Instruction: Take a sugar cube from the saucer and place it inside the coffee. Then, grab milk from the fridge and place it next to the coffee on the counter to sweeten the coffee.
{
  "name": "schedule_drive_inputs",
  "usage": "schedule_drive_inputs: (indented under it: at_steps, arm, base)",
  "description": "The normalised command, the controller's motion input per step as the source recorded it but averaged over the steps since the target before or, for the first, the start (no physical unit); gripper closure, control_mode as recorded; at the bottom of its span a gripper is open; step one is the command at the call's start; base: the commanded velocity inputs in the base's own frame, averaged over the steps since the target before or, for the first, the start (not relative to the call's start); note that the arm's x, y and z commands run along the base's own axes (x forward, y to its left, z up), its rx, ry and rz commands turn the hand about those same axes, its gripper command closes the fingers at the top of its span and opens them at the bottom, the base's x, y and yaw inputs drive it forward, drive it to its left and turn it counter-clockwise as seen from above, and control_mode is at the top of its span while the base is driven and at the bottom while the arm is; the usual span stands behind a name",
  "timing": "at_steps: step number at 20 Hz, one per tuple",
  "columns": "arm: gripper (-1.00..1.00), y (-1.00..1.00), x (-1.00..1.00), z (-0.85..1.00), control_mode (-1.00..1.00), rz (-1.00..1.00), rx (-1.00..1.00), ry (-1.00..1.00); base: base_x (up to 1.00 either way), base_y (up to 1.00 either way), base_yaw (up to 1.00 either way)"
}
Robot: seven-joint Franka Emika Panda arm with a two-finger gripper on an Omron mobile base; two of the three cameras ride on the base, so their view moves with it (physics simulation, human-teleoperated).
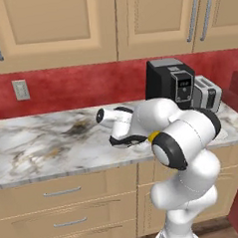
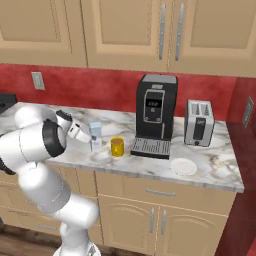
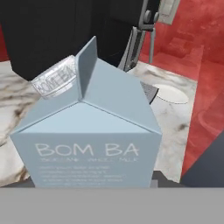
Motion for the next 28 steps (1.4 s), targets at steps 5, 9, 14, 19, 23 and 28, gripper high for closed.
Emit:
schedule_drive_inputs:
  at_steps: [5,9,14,19,23,28]
  arm:
    - [-1.00,0.00,0.32,-0.08,-1.00,0.00,0.00,-0.05]
    - [-1.00,0.00,0.02,-0.08,-1.00,0.00,0.00,-0.05]
    - [-1.00,0.01,0.00,0.00,-1.00,0.00,0.00,-0.01]
    - [-1.00,0.13,-0.12,0.15,-1.00,0.00,0.00,-0.10]
    - [-1.00,0.39,-0.08,0.25,-1.00,0.00,0.00,-0.14]
    - [-1.00,0.59,-0.05,0.39,-1.00,0.00,-0.07,-0.23]
  base:
    - [0.00,0.00,0.00]
    - [0.00,0.00,0.00]
    - [0.00,0.00,0.00]
    - [0.00,0.00,0.00]
    - [0.00,0.00,0.00]
    - [0.00,0.00,0.00]
